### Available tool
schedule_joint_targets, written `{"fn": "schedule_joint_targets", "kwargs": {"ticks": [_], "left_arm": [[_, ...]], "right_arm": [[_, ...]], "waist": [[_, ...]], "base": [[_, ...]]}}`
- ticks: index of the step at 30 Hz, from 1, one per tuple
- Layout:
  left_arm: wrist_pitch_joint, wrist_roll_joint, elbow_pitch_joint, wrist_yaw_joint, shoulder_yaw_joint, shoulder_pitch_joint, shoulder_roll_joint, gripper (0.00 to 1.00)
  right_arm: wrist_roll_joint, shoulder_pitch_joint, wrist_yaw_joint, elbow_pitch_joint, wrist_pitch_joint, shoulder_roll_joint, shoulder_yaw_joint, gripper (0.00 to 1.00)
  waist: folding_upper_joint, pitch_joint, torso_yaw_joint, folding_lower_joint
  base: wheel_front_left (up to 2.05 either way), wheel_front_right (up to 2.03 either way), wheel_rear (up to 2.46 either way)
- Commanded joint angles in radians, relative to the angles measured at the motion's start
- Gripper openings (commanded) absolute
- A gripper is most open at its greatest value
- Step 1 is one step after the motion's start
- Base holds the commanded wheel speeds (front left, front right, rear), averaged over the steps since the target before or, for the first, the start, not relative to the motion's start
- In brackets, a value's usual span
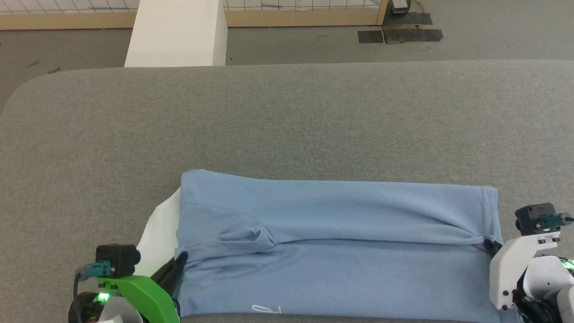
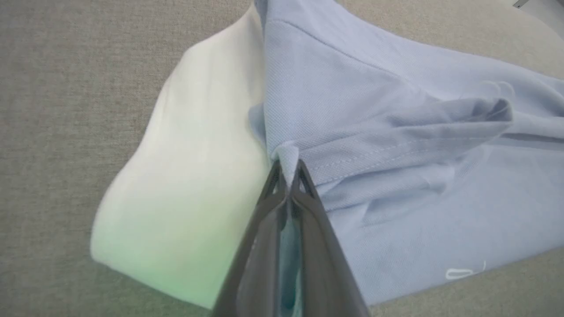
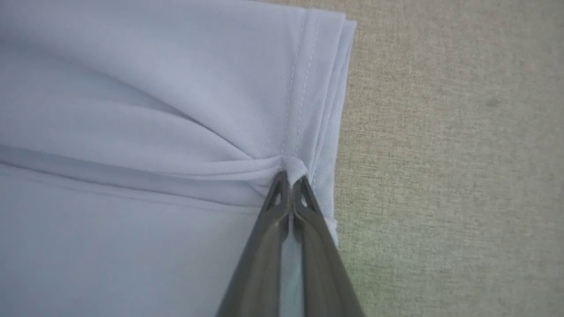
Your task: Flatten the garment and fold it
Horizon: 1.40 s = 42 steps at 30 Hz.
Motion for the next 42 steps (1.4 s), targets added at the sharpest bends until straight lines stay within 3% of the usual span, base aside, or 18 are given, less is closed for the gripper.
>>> {"fn": "schedule_joint_targets", "kwargs": {"ticks": [1, 2, 3, 4, 5, 6, 12, 21, 29, 34, 42], "left_arm": [[0.0, 0.005, 0.011, -0.004, -0.001, 0.017, -0.003, 0.0], [0.001, 0.005, 0.02, -0.005, -0.004, 0.02, -0.005, 0.0], [0.0, 0.007, 0.025, -0.004, -0.007, 0.022, -0.005, 0.02], [-0.002, 0.008, 0.031, -0.003, -0.008, 0.026, -0.006, 0.39], [-0.006, 0.006, 0.036, 0.001, -0.008, 0.031, -0.01, 0.86], [-0.008, 0.006, 0.039, 0.003, -0.009, 0.036, -0.011, 1.0], [-0.108, 0.009, 0.013, 0.031, 0.021, 0.071, -0.047, 1.0], [-0.324, 0.083, 0.031, 0.083, 0.069, 0.052, -0.121, 1.0], [-0.375, 0.225, 0.055, 0.132, 0.141, -0.009, -0.172, 1.0], [-0.376, 0.331, 0.042, 0.105, 0.227, -0.052, -0.245, 1.0], [-0.376, 0.439, 0.134, 0.03, 0.287, -0.114, -0.316, 1.0]], "right_arm": [[-0.008, 0.023, -0.002, 0.009, 0.016, 0.009, 0.007, 0.0], [-0.011, 0.025, -0.002, 0.011, 0.025, 0.013, 0.007, 0.0], [-0.011, 0.028, -0.002, 0.014, 0.032, 0.015, 0.006, 0.17], [-0.01, 0.032, -0.002, 0.014, 0.037, 0.015, 0.01, 0.47], [-0.006, 0.037, -0.002, 0.013, 0.038, 0.017, 0.007, 0.88], [-0.003, 0.043, -0.002, 0.012, 0.04, 0.019, 0.001, 1.0], [0.006, 0.104, -0.002, -0.049, -0.016, 0.051, -0.067, 1.0], [0.001, 0.199, -0.002, -0.165, -0.22, 0.177, -0.174, 1.0], [-0.018, 0.183, -0.002, -0.154, -0.339, 0.239, -0.248, 1.0], [0.0, 0.123, -0.002, -0.074, -0.307, 0.248, -0.317, 1.0], [-0.019, -0.029, -0.002, 0.18, -0.171, 0.249, -0.377, 1.0]], "waist": [[0.0, -0.002, 0.0, 0.0001], [0.0, -0.005, -0.001, 0.0001], [0.0, -0.007, -0.001, 0.0001], [0.0, -0.011, -0.001, 0.0001], [0.0, -0.018, 0.0, 0.0001], [0.0, -0.024, 0.0, 0.0001], [0.0, -0.068, 0.011, 0.0001], [0.0, -0.14, 0.028, 0.0001], [0.0, -0.168, 0.029, 0.0001], [0.0, -0.167, 0.034, 0.0001], [0.0, -0.154, 0.03, 0.0001]], "base": [[0.0, 0.0, 0.0], [0.0, 0.0, 0.0], [0.0, 0.0, 0.0], [0.0, 0.0, 0.0], [0.0, 0.0, 0.0], [0.0, 0.0, 0.0], [0.0, 0.0, 0.0], [0.0, 0.0, 0.0], [0.0, 0.0, 0.0], [0.0, 0.0, 0.0], [0.0, 0.0, 0.0]]}}
